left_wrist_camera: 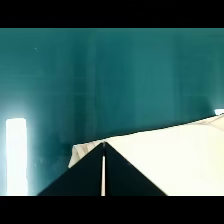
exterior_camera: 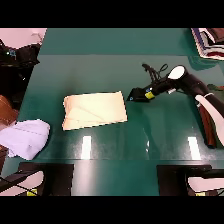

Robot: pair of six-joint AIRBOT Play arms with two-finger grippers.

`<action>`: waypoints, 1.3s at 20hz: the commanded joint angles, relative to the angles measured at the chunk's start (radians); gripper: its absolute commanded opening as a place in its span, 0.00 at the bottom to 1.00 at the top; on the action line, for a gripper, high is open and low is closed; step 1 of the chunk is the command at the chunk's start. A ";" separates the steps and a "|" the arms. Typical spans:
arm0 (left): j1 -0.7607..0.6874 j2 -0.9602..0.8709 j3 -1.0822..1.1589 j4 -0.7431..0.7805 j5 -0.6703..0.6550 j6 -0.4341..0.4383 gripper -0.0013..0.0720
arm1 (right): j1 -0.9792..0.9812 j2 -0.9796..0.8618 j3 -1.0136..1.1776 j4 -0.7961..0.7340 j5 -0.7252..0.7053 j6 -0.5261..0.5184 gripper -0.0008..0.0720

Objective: Fold the shirts.

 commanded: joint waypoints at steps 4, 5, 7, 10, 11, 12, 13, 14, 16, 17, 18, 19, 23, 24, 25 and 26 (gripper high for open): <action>-0.002 -0.003 0.000 -0.025 0.002 0.001 0.05 | 0.087 -0.201 0.019 0.201 -0.037 -0.058 0.87; -0.002 -0.003 0.000 -0.026 0.002 0.001 0.05 | 0.116 -0.242 0.064 0.216 -0.037 -0.058 0.87; -0.002 -0.003 0.000 -0.026 -0.003 0.000 0.05 | 0.163 -0.305 0.141 0.232 -0.040 -0.058 0.71; -0.002 -0.003 0.000 -0.034 -0.014 0.001 0.05 | 0.197 -0.357 0.234 0.230 -0.041 -0.059 0.22; -0.002 -0.003 0.000 -0.035 -0.019 0.001 0.05 | 0.196 -0.358 0.251 0.225 -0.041 -0.059 0.04; -0.014 -0.003 0.000 -0.024 -0.018 0.001 0.05 | 0.186 -0.352 0.267 0.221 -0.038 -0.059 0.04; -0.036 -0.003 0.000 -0.021 -0.014 0.001 0.05 | 0.169 -0.340 0.277 0.222 -0.038 -0.059 0.04; -0.067 -0.003 0.000 -0.021 -0.011 0.010 0.05 | 0.140 -0.312 0.279 0.222 -0.048 -0.059 0.04; -0.139 -0.003 0.000 -0.021 -0.003 0.026 0.05 | 0.057 -0.231 0.279 0.174 -0.073 -0.053 0.04; -0.174 -0.003 0.000 -0.021 0.002 0.026 0.05 | 0.002 -0.182 0.279 0.128 -0.082 -0.027 0.04; -0.210 -0.003 0.000 -0.021 0.006 0.026 0.05 | -0.058 -0.136 0.279 0.078 -0.084 -0.003 0.04; -0.240 -0.003 0.000 -0.022 0.010 0.026 0.05 | -0.123 -0.090 0.279 0.025 -0.083 0.021 0.04; -0.316 -0.003 0.000 -0.026 0.026 0.025 0.05 | -0.435 0.077 0.279 -0.153 -0.032 0.069 0.04; -0.326 -0.003 0.000 -0.026 0.029 0.026 0.05 | -0.511 0.107 0.279 -0.169 -0.019 0.069 0.04; -0.333 -0.003 0.000 -0.028 0.034 0.025 0.05 | -0.594 0.135 0.279 -0.170 -0.008 0.069 0.04; -0.338 -0.003 0.000 -0.030 0.040 0.025 0.05 | -0.666 0.154 0.279 -0.168 -0.003 0.069 0.04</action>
